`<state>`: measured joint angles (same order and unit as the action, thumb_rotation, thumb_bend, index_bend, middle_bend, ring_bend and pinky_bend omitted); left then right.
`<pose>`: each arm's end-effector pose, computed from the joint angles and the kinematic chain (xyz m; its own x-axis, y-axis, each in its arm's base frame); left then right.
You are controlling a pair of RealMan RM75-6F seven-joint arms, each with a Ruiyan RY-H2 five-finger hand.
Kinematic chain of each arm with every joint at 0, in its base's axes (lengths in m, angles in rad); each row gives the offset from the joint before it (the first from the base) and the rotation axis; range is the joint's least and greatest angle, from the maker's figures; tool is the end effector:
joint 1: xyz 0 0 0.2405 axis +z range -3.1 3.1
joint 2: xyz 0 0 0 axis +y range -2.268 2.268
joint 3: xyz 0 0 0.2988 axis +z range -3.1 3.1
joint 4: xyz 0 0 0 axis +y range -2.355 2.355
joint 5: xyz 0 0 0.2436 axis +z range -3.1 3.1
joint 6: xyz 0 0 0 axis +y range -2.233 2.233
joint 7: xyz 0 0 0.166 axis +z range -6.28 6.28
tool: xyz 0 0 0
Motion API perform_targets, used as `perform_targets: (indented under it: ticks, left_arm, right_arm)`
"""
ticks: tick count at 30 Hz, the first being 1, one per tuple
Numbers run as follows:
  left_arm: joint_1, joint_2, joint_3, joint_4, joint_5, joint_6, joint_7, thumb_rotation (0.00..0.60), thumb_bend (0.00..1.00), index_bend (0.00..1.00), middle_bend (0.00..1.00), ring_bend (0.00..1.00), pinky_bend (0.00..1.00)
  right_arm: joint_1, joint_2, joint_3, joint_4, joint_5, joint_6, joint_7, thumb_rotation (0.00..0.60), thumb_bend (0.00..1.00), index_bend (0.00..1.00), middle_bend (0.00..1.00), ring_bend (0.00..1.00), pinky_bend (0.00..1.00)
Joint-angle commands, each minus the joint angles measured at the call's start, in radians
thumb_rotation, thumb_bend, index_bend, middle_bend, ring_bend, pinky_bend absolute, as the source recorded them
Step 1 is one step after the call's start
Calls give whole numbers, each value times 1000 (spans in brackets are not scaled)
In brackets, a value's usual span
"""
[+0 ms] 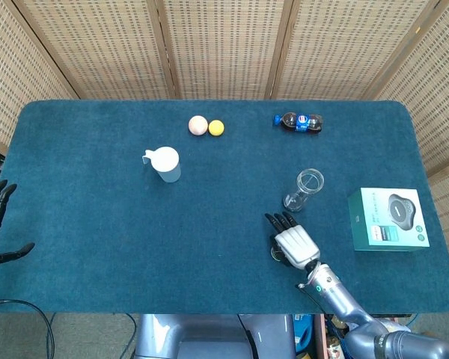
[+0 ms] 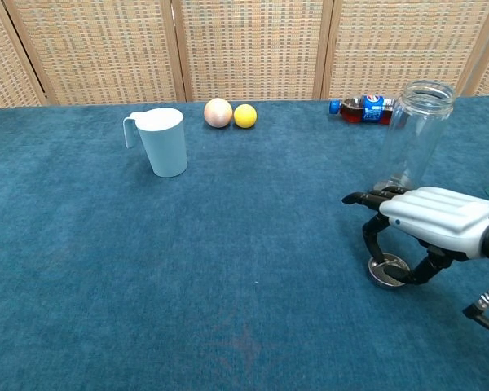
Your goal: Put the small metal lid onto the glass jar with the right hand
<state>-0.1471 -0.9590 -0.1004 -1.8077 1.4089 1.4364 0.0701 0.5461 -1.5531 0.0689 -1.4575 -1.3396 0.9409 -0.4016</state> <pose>-0.3251 0.2383 0.1889 0.4138 -0.0158 0.9102 0.9103 0.0009 -0.4139 -0.2396 -0.3251 -0.0789 0.5952 -0.3017 0.7448 -0.7767 -0.4536 0.4370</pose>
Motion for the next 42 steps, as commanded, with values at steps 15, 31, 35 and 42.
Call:
perform_targets:
  ticks: [15, 31, 35, 42]
  left_arm:
    - [-3, -2, 2, -2, -2, -3, 8, 600, 33, 0, 0, 0, 0]
    - [-1, 2, 5, -9, 1, 0, 0, 600, 33, 0, 0, 0, 0]
    - [-5, 3, 6, -12, 1, -8, 4, 600, 33, 0, 0, 0, 0]
    - [-8, 4, 6, -15, 0, -12, 6, 600, 32, 0, 0, 0, 0]
  right_arm:
    - [6, 68, -13, -101, -40, 46, 11, 600, 623, 683, 0, 0, 0]
    - [52, 377, 164, -459, -53, 153, 14, 600, 624, 685, 0, 0, 0]
    - [90, 440, 261, -446, 51, 151, 7, 600, 623, 688, 0, 0, 0]
    - [149, 461, 289, -357, 233, 80, -38, 600, 623, 691, 0, 0, 0]
